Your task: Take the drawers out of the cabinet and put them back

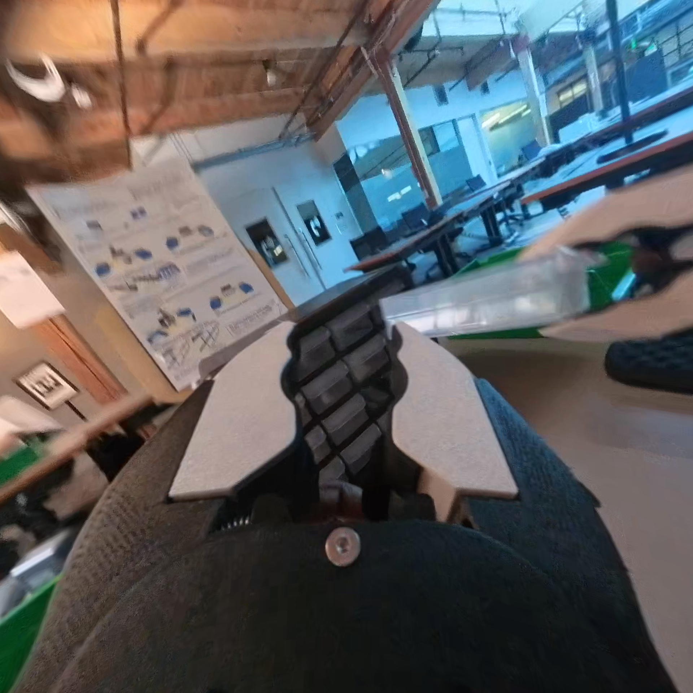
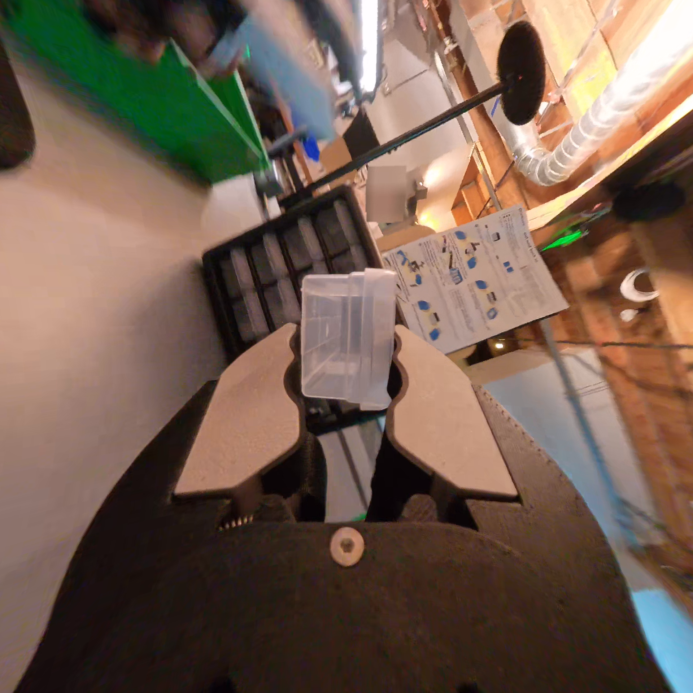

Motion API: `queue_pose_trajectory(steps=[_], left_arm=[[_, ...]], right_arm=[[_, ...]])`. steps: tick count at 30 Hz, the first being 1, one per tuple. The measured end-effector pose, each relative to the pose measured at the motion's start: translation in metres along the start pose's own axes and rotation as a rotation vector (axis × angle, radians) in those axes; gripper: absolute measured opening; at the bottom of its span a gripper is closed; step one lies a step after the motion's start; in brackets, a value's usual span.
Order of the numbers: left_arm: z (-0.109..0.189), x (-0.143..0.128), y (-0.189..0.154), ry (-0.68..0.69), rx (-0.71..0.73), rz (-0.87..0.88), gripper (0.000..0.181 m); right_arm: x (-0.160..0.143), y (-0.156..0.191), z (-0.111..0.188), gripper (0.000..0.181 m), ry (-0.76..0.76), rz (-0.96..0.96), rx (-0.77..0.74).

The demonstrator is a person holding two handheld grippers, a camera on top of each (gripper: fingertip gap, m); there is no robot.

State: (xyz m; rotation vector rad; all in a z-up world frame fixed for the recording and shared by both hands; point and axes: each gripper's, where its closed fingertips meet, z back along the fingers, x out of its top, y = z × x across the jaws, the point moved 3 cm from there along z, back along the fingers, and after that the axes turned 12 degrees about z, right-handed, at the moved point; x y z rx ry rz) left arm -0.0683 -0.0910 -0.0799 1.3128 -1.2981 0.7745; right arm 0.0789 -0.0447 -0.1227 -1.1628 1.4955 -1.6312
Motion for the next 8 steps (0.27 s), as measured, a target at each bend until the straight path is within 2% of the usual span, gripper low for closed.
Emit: queue_pose_trajectory(steps=[3, 6, 8], left_arm=[[-0.022, 0.014, 0.037, 0.186, -0.022, 0.085, 0.034], [-0.065, 0.026, 0.063, 0.341, -0.056, 0.124, 0.012], [-0.098, 0.020, 0.077, 0.500, -0.072, 0.129, 0.000]], right_arm=[[-0.012, 0.020, -0.002, 0.043, 0.099, 0.194, 0.040], [-0.015, 0.040, -0.011, 0.043, 0.138, 0.239, 0.075], [-0.016, 0.052, -0.020, 0.043, 0.159, 0.258, 0.090]])
